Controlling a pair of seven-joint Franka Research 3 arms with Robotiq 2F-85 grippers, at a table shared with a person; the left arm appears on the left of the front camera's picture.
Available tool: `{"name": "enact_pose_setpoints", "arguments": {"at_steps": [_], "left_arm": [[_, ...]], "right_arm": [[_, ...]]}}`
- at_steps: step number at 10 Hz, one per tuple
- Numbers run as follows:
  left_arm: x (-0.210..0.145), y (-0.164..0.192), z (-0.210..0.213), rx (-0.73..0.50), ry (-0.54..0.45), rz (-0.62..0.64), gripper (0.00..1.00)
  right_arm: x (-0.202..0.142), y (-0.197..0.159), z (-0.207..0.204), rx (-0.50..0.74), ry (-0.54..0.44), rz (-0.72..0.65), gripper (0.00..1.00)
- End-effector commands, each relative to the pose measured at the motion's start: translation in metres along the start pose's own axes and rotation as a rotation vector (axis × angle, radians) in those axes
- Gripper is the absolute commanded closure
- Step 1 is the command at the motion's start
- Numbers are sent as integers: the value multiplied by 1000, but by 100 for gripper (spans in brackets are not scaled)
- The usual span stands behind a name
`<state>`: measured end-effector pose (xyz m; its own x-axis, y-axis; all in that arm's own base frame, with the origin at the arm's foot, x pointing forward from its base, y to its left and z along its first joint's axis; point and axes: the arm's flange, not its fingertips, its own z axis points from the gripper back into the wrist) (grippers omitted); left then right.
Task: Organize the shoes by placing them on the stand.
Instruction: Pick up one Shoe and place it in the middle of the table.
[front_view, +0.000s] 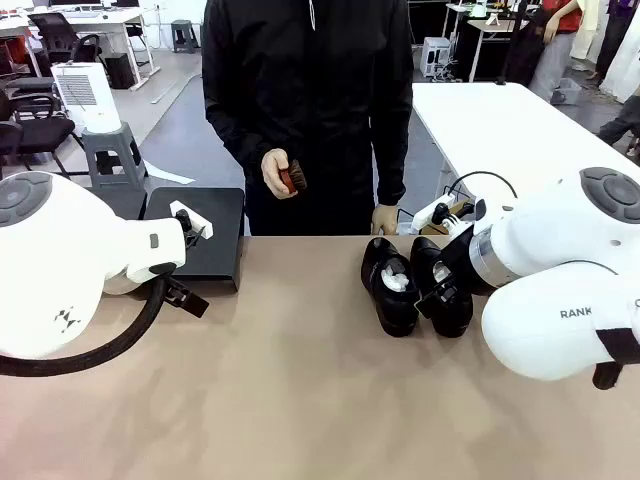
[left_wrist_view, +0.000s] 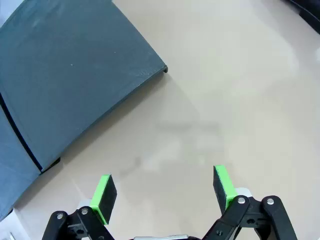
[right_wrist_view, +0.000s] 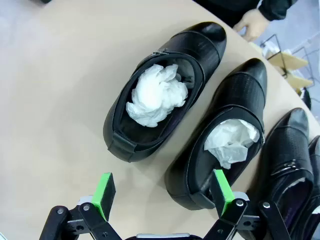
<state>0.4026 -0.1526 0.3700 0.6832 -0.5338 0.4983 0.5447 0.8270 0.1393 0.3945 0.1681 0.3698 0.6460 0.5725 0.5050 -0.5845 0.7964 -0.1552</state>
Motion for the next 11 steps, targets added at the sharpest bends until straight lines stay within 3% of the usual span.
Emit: {"name": "enact_pose_setpoints", "arguments": {"at_steps": [1,11], "left_arm": [[0,0,0,0,0,0,0],[0,0,0,0,0,0,0]], "right_arm": [[0,0,0,0,0,0,0],[0,0,0,0,0,0,0]]}}
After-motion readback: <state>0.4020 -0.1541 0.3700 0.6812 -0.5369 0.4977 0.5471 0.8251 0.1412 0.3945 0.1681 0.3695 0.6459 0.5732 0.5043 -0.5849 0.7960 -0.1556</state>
